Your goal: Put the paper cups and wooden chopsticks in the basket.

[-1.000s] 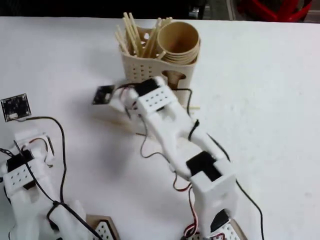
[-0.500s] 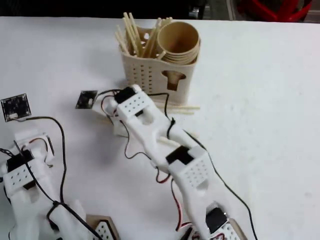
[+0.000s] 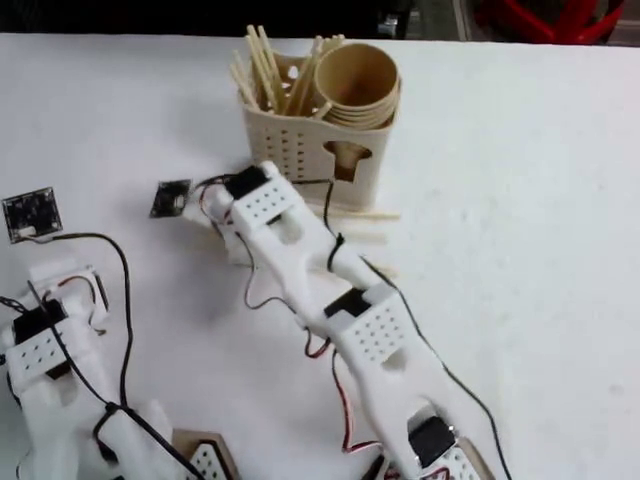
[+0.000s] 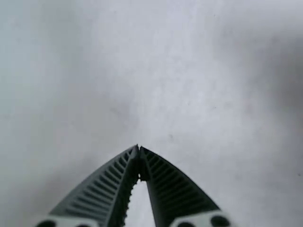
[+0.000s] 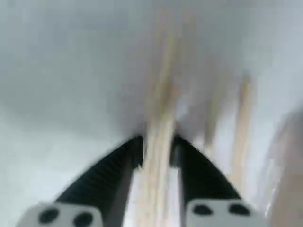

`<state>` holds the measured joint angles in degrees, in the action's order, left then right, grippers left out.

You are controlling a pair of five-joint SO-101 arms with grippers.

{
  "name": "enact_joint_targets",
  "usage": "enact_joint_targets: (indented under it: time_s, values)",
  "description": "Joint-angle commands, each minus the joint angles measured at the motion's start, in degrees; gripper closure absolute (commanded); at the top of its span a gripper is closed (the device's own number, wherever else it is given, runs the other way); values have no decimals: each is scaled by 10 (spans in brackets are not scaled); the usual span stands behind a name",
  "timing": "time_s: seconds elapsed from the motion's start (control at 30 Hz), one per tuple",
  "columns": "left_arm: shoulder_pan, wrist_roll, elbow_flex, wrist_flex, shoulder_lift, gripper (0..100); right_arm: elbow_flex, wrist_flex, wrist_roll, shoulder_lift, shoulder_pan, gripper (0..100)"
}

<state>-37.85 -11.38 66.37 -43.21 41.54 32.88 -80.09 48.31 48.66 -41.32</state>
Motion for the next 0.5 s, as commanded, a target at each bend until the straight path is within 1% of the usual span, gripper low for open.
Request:
enact_joint_targets:
  time_s: [0.0, 0.17, 0.4, 0.47]
  values:
    - [-6, 4, -16, 11, 13, 977, 5, -25, 7, -2, -7, 980]
    - [-6, 4, -16, 11, 13, 977, 5, -43, 7, -24, -7, 980]
    - [-6, 4, -16, 11, 13, 977, 4, -107, 4, -131, -5, 980]
    - [-6, 4, -16, 11, 13, 977, 4, -116, -11, -161, -4, 980]
